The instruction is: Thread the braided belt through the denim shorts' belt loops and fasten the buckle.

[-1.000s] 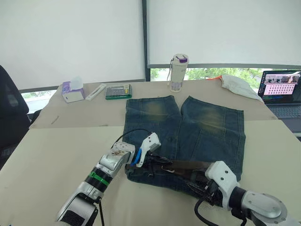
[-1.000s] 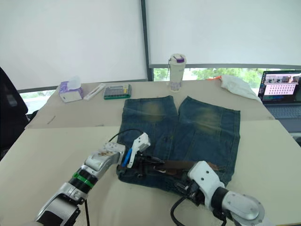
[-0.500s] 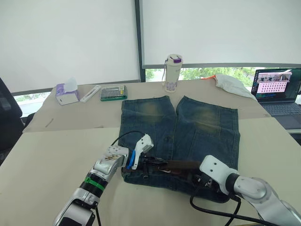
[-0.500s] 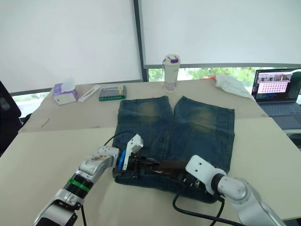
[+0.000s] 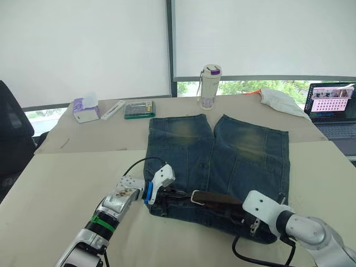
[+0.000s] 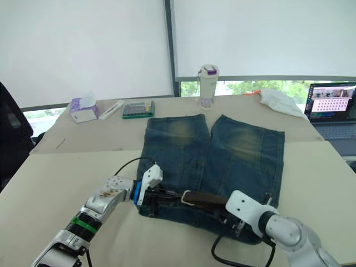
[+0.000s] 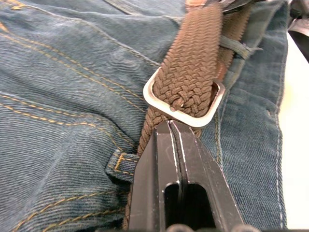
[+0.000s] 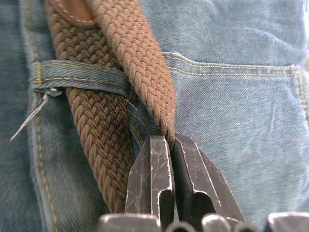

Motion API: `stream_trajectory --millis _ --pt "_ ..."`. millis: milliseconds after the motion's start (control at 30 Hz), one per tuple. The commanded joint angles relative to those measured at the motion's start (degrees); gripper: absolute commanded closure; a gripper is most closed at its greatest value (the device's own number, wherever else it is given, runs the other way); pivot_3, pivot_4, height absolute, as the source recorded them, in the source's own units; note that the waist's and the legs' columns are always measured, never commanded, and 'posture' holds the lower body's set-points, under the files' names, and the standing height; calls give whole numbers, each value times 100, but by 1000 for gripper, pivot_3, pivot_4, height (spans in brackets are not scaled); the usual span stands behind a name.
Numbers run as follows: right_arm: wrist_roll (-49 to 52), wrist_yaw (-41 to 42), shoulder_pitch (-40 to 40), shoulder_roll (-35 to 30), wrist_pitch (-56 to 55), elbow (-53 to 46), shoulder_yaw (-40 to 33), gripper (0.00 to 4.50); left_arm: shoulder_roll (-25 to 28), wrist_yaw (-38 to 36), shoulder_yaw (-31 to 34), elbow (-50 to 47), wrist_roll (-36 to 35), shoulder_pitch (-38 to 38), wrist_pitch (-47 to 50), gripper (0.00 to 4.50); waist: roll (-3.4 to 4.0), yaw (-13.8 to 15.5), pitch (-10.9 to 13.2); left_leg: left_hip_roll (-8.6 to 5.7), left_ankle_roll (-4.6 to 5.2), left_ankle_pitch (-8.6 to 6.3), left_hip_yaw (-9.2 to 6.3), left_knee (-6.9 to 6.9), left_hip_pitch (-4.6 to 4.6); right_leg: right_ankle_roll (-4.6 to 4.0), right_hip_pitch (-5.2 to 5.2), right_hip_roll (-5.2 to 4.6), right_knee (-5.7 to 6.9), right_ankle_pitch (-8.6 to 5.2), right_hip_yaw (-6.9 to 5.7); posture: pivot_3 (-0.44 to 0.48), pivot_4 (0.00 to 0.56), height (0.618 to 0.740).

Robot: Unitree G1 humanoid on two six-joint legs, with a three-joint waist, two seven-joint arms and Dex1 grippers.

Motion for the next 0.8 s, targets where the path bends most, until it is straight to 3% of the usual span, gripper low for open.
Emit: stream_trajectory --millis 33,300,500,633,800 --pt "-169 -1 242 -41 225 -211 -202 4479 177 224 -64 658 443 229 57 4500 0 -3 -1 1 0 0 0 0 1 0 1 1 0 0 -1 0 150 740" --pt "-426 -140 26 116 104 -130 168 4479 -55 99 706 -99 -690 79 921 4500 -7 -35 4 1 -2 1 1 2 -6 1 -10 5 4 0 -1 0 150 740" --pt "-229 40 -346 331 501 -972 -243 4479 -127 6 420 -177 -395 24 794 4500 -8 -35 8 0 -5 3 3 3 -14 -3 -19 6 5 2 1 0 150 740" --pt "-356 -8 -392 360 605 -819 85 4479 -139 -268 372 -436 -604 74 1048 4500 -10 -36 9 0 -5 3 3 3 -15 -3 -19 7 5 2 0 0 150 740" --pt "-453 -124 -369 529 562 -539 453 4479 -55 -410 149 -277 -316 22 873 4500 -10 -35 11 0 -5 3 4 3 -15 -4 -21 6 5 2 1 0 150 740"
